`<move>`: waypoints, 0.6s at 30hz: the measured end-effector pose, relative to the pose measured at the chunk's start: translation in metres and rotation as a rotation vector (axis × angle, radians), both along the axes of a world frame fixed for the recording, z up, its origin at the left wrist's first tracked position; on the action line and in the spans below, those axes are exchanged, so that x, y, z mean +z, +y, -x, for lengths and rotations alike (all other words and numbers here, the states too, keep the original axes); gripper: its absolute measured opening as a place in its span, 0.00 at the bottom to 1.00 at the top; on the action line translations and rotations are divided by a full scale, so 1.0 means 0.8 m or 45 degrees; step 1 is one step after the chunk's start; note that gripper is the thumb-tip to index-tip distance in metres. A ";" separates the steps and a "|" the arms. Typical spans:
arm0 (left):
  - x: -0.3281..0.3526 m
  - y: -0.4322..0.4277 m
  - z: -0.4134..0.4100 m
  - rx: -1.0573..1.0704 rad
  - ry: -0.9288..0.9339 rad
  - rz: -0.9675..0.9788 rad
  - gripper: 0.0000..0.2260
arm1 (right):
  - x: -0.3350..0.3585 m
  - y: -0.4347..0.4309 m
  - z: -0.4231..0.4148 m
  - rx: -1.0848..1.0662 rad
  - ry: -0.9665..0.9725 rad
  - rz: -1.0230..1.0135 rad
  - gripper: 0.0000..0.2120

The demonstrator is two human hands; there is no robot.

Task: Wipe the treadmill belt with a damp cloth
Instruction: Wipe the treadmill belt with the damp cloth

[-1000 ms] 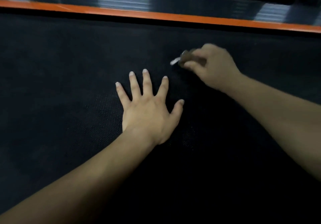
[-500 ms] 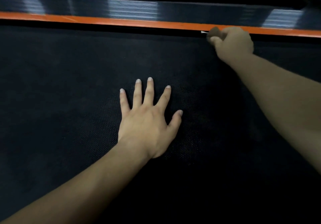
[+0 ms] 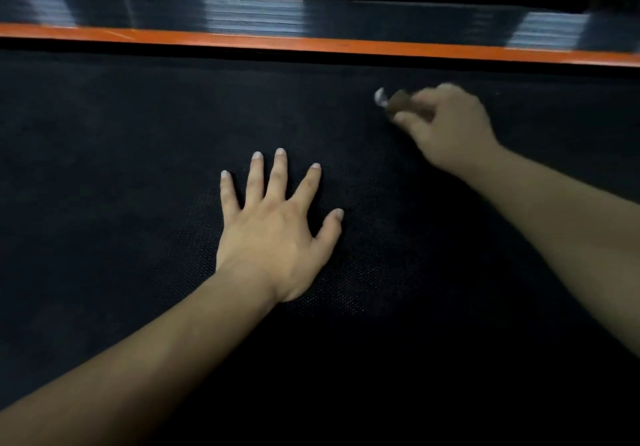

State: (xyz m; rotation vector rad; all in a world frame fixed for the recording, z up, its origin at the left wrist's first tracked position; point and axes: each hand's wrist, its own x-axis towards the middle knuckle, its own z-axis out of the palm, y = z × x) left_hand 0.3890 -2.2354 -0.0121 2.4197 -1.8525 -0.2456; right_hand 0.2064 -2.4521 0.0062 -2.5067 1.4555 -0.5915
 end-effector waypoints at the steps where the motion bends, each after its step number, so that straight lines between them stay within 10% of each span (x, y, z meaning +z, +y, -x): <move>1: 0.000 0.000 0.000 0.003 0.002 0.001 0.34 | 0.002 0.009 0.007 0.069 0.041 -0.011 0.13; 7: 0.000 -0.001 -0.001 -0.006 -0.003 0.003 0.33 | 0.014 -0.029 0.030 -0.386 -0.025 0.016 0.16; 12: 0.000 -0.001 -0.002 -0.004 -0.002 -0.001 0.33 | 0.003 0.055 0.036 0.048 0.086 0.006 0.12; 18: 0.000 0.000 0.000 0.002 -0.001 0.002 0.33 | 0.011 0.023 0.063 -0.321 0.079 0.064 0.14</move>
